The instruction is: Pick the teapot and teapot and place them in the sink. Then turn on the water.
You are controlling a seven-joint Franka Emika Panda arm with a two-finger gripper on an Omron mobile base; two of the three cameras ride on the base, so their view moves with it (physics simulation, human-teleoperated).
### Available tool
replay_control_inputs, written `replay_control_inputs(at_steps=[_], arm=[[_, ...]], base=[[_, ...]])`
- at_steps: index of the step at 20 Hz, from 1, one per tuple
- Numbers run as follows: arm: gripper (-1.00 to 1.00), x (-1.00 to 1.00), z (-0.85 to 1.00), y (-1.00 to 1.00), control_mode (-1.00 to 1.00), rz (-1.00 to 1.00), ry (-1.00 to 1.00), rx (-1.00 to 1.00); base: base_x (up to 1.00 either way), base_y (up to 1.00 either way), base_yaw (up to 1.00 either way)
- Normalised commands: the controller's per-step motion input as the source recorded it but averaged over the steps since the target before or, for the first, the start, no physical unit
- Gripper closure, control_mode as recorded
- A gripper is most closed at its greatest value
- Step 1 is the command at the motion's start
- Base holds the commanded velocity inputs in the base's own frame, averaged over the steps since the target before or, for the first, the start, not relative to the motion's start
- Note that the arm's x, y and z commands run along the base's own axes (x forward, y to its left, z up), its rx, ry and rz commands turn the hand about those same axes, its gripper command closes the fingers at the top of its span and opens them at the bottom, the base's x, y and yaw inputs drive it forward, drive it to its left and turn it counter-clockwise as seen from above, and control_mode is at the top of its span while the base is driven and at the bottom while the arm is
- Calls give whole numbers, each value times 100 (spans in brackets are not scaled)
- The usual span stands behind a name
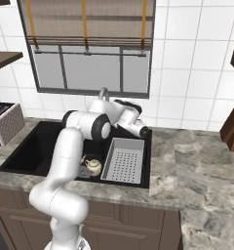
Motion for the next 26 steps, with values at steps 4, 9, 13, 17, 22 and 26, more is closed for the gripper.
replay_control_inputs(at_steps=[4, 9, 13, 17, 22, 26], arm=[[100, 0, -3, -85, -100, -31, 36, 11], [100, -4, -24, -100, -100, -24, 32, 20], [100, -2, -37, -100, -100, -17, 25, 23], [100, 0, -43, -100, -100, -13, 21, 21], [100, 0, -49, -100, -100, -10, 15, 18], [100, -6, -61, -100, -100, -8, 11, 16]], base=[[0, 0, 0], [0, 0, 0], [0, 0, 0], [0, 0, 0], [0, 0, 0], [0, 0, 0]])
